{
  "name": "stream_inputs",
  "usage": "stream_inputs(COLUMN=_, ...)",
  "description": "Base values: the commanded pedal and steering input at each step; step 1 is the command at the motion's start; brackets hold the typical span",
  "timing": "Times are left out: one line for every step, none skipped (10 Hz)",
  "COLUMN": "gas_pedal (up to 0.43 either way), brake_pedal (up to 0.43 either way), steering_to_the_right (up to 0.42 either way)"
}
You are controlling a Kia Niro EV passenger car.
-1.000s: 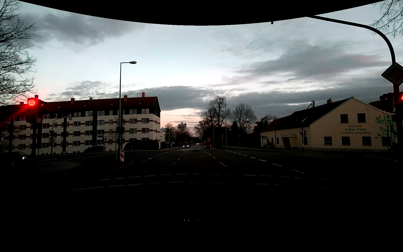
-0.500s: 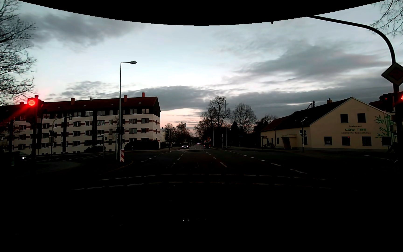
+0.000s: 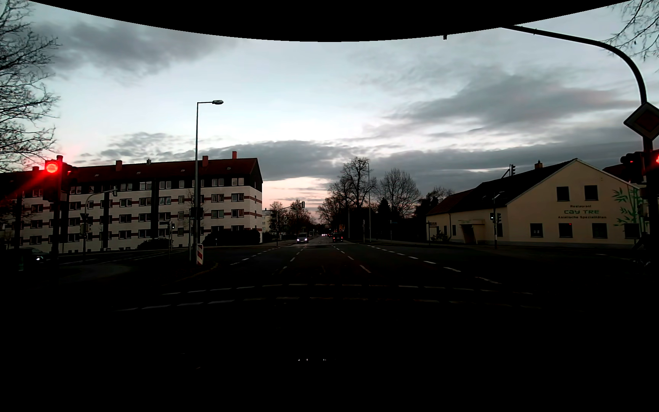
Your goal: Follow the waypoints while adhering to traffic rules and regulations
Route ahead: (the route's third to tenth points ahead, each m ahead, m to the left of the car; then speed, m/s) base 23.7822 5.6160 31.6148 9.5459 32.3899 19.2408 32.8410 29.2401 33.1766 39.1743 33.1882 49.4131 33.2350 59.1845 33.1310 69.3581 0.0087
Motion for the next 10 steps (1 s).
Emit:
stream_inputs(gas_pedal=0.000, brake_pedal=0.378, steering_to_the_right=0.009)
stream_inputs(gas_pedal=0.000, brake_pedal=0.372, steering_to_the_right=0.008)
stream_inputs(gas_pedal=0.000, brake_pedal=0.372, steering_to_the_right=0.008)
stream_inputs(gas_pedal=0.000, brake_pedal=0.372, steering_to_the_right=0.008)
stream_inputs(gas_pedal=0.000, brake_pedal=0.366, steering_to_the_right=0.008)
stream_inputs(gas_pedal=0.000, brake_pedal=0.366, steering_to_the_right=0.008)
stream_inputs(gas_pedal=0.000, brake_pedal=0.366, steering_to_the_right=0.008)
stream_inputs(gas_pedal=0.000, brake_pedal=0.366, steering_to_the_right=0.008)
stream_inputs(gas_pedal=0.000, brake_pedal=0.366, steering_to_the_right=0.008)
stream_inputs(gas_pedal=0.000, brake_pedal=0.366, steering_to_the_right=0.008)
